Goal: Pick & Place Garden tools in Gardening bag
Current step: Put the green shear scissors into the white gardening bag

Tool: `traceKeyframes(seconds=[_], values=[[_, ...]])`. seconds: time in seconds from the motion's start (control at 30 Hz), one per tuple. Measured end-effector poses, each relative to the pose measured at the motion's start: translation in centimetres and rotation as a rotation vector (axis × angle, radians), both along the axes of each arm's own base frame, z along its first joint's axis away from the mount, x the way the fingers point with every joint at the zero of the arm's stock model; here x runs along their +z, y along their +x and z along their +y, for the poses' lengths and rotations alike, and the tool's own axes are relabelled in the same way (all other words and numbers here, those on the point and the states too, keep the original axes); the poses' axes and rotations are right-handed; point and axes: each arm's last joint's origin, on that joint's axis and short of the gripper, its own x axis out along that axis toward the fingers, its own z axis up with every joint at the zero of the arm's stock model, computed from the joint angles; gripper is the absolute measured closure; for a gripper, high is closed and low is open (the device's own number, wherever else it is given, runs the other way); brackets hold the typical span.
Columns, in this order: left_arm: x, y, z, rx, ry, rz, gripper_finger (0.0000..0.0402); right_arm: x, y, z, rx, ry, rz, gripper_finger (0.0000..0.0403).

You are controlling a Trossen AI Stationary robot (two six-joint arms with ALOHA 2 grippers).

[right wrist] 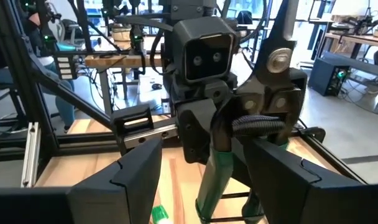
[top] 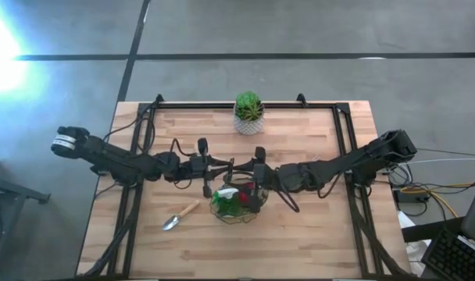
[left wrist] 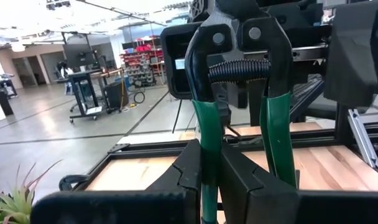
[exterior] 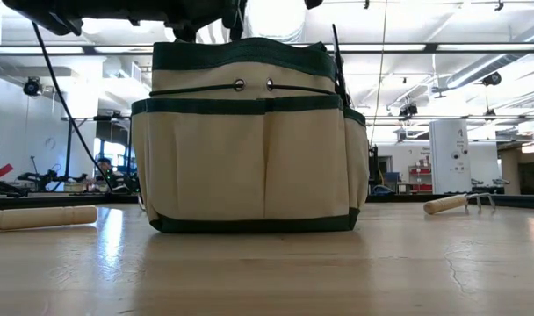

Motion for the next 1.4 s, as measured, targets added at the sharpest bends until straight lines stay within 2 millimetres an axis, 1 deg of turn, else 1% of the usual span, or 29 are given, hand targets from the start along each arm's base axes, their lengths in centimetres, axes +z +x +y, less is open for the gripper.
traceKeyframes(seconds=[0.17,0.3,0.4,0.53,0.57,0.83,0.9,1.0,1.17,1.27,1.4], values=[[0.0,0.0,0.0,0.001,0.001,0.004,0.0371,-0.1,0.2,-0.3,0.004,0.008,-0.002,0.0201],[0.0,0.0,0.0,0.0,0.001,0.005,0.0371,-0.2,0.3,-0.4,0.002,0.006,-0.003,0.0234],[-0.1,0.0,0.0,0.0,0.001,0.006,0.0371,-0.2,0.3,-0.6,-0.002,0.003,-0.002,0.0276],[-0.1,0.0,0.0,-0.003,0.002,0.012,0.0371,-0.2,0.3,-0.6,0.0,-0.025,0.01,0.0358],[-0.2,0.0,0.0,-0.005,0.0,0.016,0.0371,-0.3,0.3,-0.6,0.003,-0.035,0.019,0.0373],[-0.2,0.1,0.0,-0.016,-0.03,0.022,0.0371,-0.4,0.3,-0.6,0.005,-0.034,0.032,0.0376],[-0.2,0.1,-0.1,-0.028,-0.05,0.02,0.0353,-0.3,0.2,-0.6,0.007,-0.033,0.037,0.0378],[-0.1,0.1,-0.1,-0.036,-0.075,0.011,0.0303,-0.2,-0.2,-0.7,0.003,-0.037,0.065,0.0378],[0.2,-0.1,0.0,-0.045,-0.118,-0.003,0.0223,0.7,-1.3,-0.9,0.011,-0.045,0.098,0.0379],[0.2,-0.2,0.0,-0.051,-0.151,-0.002,0.0184,1.3,-1.9,-0.8,0.111,-0.031,0.103,0.0379],[0.3,-0.3,-0.1,-0.065,-0.153,0.001,0.0151,1.6,-2.3,-0.3,0.336,-0.017,0.117,0.038]])
